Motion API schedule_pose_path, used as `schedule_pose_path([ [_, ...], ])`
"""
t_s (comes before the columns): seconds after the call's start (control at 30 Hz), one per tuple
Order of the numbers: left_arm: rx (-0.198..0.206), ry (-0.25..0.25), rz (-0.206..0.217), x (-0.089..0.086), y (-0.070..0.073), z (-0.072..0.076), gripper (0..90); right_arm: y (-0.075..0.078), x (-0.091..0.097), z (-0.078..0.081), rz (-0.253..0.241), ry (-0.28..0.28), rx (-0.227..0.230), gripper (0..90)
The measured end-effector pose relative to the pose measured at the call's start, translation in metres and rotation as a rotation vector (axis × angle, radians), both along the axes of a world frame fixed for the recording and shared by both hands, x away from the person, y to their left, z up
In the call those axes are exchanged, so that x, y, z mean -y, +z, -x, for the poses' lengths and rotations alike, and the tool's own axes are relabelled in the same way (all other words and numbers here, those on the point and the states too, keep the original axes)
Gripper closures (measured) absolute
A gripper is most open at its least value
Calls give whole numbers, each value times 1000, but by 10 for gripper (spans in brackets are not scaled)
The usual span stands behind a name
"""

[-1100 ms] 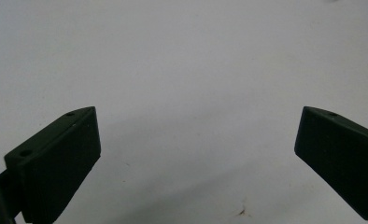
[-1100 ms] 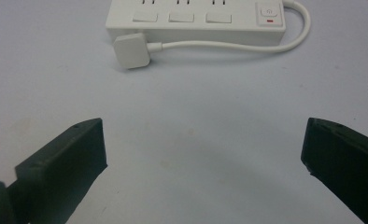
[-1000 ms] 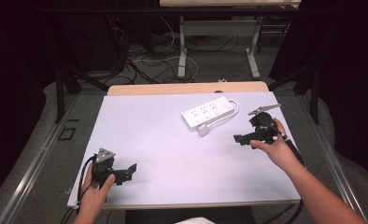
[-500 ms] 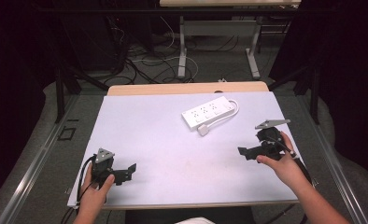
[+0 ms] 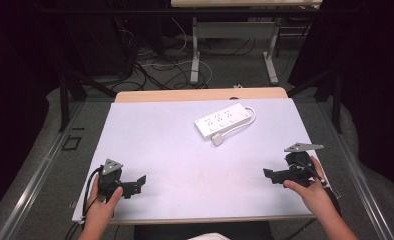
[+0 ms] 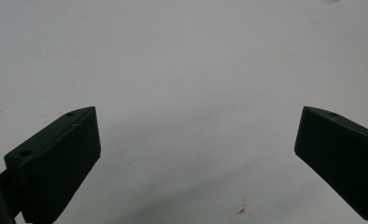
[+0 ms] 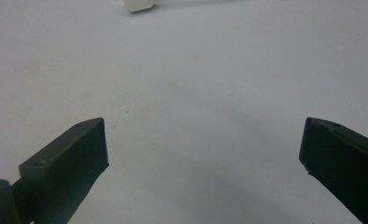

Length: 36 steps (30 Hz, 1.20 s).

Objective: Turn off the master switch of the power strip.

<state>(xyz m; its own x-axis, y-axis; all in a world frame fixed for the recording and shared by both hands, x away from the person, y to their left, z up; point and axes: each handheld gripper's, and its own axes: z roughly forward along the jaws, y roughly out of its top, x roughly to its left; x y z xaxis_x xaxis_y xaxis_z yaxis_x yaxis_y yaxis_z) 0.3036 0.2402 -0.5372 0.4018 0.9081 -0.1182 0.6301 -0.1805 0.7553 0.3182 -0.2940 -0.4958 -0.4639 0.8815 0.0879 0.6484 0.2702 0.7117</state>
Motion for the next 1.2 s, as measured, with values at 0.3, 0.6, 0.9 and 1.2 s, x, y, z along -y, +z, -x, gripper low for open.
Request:
schedule_pose_path([
  [0.3, -8, -6, -7, 0, 0, 0, 3, -15, 17, 16, -10, -68, 34, 11],
  [0.6, -7, -6, -8, 0, 0, 0, 3, -30, 31, 24, -23, -125, 61, 11],
  [0.9, -8, -7, -7, 0, 0, 0, 3, -42, 44, 25, -29, -173, 56, 12],
  [1.2, -6, -6, -3, 0, -1, -1, 3, -52, 60, 28, -63, -235, 53, 19],
])
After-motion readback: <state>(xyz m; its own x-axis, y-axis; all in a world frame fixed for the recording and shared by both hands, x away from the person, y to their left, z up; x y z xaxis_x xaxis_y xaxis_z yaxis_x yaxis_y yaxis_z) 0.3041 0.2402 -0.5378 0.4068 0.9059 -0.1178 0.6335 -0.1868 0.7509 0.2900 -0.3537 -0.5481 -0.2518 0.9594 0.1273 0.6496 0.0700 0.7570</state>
